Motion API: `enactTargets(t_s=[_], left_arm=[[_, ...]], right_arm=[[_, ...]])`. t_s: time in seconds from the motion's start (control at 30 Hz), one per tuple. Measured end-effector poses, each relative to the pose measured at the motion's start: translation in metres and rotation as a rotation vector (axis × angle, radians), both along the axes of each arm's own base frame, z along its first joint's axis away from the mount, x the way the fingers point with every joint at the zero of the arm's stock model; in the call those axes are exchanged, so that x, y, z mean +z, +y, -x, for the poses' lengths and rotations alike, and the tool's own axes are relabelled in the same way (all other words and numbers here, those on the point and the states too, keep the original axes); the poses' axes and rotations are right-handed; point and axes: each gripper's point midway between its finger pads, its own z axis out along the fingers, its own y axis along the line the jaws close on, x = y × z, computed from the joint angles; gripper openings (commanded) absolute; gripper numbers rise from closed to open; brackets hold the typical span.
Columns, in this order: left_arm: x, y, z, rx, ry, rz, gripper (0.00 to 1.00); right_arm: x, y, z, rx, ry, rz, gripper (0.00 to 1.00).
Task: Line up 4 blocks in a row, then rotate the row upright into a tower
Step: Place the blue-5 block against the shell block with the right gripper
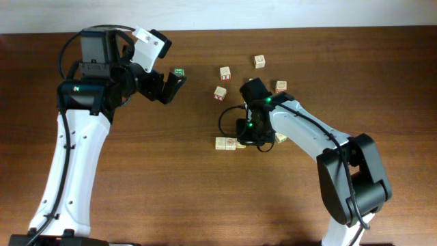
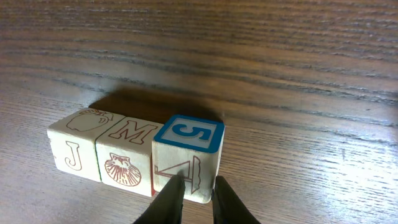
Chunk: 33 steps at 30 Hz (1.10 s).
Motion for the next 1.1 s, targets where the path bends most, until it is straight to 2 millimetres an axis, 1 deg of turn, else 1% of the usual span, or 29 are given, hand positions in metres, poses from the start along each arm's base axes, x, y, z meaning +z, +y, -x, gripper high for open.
enactTargets(t_s=[0.43, 0.53, 0.67, 1.1], left_arm=[[0.0000, 0.0000, 0.0000, 0.000, 0.000, 0.000, 0.99], [0.0000, 0.0000, 0.0000, 0.000, 0.000, 0.000, 0.99], [0.0000, 0.0000, 0.0000, 0.000, 0.000, 0.000, 0.99], [0.0000, 0.0000, 0.0000, 0.000, 0.000, 0.000, 0.99]], right_arm=[[-0.0003, -0.0016, 0.0087, 0.009, 0.036, 0.003, 0.19], [-0.0003, -0.0016, 0.0087, 0.013, 0.035, 0.003, 0.19], [-0.0003, -0.0017, 0.0088, 0.017, 0.034, 0.003, 0.22], [-0.0002, -0.0007, 0.0068, 0.017, 0.026, 0.000, 0.22]])
